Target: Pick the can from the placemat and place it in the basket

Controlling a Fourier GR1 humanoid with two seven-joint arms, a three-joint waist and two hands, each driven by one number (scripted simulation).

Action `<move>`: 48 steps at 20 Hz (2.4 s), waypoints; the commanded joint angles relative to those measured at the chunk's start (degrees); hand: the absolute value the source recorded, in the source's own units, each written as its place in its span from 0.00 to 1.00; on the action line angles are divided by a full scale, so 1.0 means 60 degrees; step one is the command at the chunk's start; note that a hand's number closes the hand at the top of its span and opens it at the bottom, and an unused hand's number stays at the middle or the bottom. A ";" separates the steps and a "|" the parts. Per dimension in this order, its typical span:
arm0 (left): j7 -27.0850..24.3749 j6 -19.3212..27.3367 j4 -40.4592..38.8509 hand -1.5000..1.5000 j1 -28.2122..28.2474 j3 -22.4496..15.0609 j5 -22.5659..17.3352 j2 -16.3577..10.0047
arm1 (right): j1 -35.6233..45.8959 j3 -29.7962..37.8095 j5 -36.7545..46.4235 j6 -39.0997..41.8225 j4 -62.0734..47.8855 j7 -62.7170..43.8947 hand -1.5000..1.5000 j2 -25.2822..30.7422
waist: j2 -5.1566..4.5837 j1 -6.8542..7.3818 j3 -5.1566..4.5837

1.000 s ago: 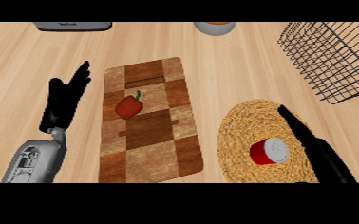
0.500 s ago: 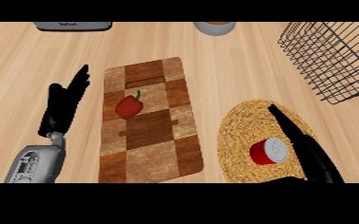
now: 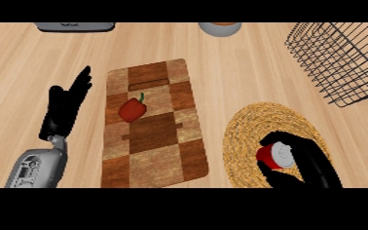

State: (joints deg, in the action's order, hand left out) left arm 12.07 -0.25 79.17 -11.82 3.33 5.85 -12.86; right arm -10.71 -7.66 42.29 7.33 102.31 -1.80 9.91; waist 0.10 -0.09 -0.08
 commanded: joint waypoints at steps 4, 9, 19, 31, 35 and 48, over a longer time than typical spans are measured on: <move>0.0147 -0.0494 -0.0232 0.50 -0.0434 0.0501 -0.0322 -0.0295 | 0.0066 -0.0463 0.1387 -0.1161 -0.0516 0.0608 1.00 -0.0112 | -0.0018 -0.0016 0.0014; 0.0137 -0.0174 -0.0009 0.50 -0.0426 -0.0175 0.0105 0.0177 | 0.3072 -0.1199 0.3444 0.1243 -0.2165 -0.1378 1.00 0.1014 | -0.0116 0.0512 -0.0010; 0.0114 -0.0314 -0.0065 0.50 -0.0269 0.0118 -0.0019 0.0033 | 0.6094 -0.0813 0.3094 0.1792 -0.3899 -0.1310 1.00 -0.0511 | -0.0009 0.0048 0.0014; 0.0566 -0.0215 0.0315 0.50 -0.0077 0.0135 -0.0086 0.0178 | 0.7718 0.1472 -0.0578 0.2416 0.0020 -0.4383 1.00 -0.1641 | 0.0090 -0.0019 0.0015; 0.0323 0.0106 0.0011 0.50 -0.0185 -0.0107 0.0355 0.0409 | 0.9528 0.2689 -0.0962 0.3404 0.0182 -0.5470 1.00 -0.1212 | 0.0016 -0.0007 0.0010; -0.0095 -0.0213 -0.0347 0.50 -0.0032 0.0246 0.0129 0.0224 | 1.2905 0.4049 -0.1551 0.3921 -0.1945 -0.7233 1.00 0.1217 | -0.0013 0.0068 0.0007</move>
State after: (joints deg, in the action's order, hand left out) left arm 11.76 -0.94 77.56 -12.75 4.25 7.17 -11.35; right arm 63.47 16.36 31.76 29.97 94.29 -44.12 12.61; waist 0.07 0.25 -0.05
